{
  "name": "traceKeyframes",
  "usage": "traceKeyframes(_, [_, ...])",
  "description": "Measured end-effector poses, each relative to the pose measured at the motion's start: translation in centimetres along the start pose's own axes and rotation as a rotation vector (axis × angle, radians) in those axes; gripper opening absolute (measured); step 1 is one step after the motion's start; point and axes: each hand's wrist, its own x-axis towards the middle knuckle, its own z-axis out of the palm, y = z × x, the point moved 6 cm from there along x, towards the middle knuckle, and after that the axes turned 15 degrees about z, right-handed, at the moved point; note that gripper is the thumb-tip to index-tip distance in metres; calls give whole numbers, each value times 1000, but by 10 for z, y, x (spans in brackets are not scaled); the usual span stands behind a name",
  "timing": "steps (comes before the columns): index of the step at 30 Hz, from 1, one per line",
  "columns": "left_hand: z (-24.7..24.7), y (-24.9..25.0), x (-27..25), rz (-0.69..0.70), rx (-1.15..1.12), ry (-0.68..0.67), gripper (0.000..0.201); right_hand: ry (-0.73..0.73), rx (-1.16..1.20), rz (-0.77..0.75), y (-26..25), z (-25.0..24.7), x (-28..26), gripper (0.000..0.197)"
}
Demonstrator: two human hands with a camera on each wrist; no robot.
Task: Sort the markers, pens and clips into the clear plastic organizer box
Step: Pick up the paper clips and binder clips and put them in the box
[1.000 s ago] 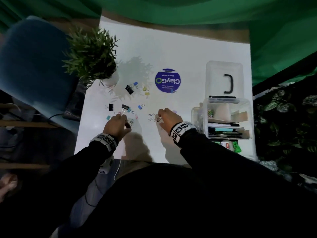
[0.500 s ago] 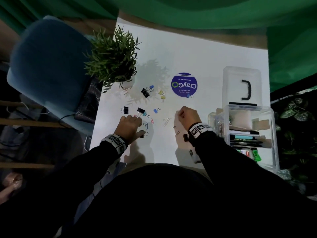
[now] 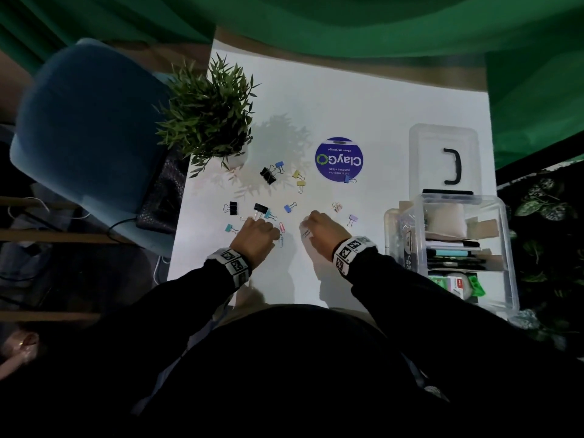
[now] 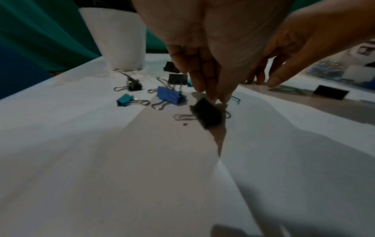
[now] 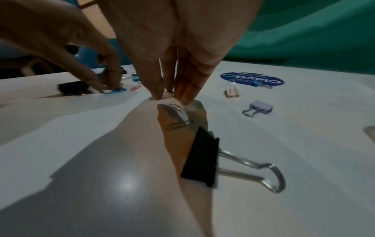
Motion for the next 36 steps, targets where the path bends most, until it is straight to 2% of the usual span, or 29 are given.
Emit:
traceKeyframes(1, [2, 4, -1, 30, 7, 3, 22, -26, -28, -36, -4, 4, -3, 44])
traceKeyframes(3, [-3, 1, -9, 41, 27, 109, 21, -59, -72, -84, -12, 7, -7, 41])
traceKeyframes(6, [-10, -32, -31, -129, -8, 293, 18, 25, -61, -147, -35, 2, -5, 43])
traceKeyframes(10, [-5, -64, -51, -334, -82, 239, 23, 23, -153, -288, -63, 10, -6, 52])
traceKeyframes(13, [-1, -74, -59, -420, -262, 228, 23, 25, -154, -315, -47, 12, -10, 50])
traceKeyframes(18, [-1, -75, -55, -403, -510, 264, 15, 25, -48, -225, -6, 6, -16, 44])
traceKeyframes(21, [-4, -67, -43, -322, -332, 284, 13, 80, 84, -109, 17, -11, -12, 45])
traceKeyframes(23, [-8, -52, -32, -241, -205, 322, 21, 47, 69, -68, 26, -16, -11, 47])
traceKeyframes(24, [-10, -39, -24, -167, -189, 308, 24, 6, 17, -78, 28, -16, -12, 55])
traceKeyframes(26, [-7, -13, -4, -71, -217, 162, 32, -66, -76, -114, 27, -11, -14, 71])
traceKeyframes(28, [0, 6, 12, -60, -233, 2, 39, -79, -108, -122, 21, -6, -14, 72])
traceKeyframes(30, [2, 14, 24, -67, -283, -15, 35, -55, -84, -98, 12, -4, -9, 65])
traceKeyframes(36, [7, 18, 33, -48, -309, -59, 10, -16, -73, 117, 18, 1, -8, 54])
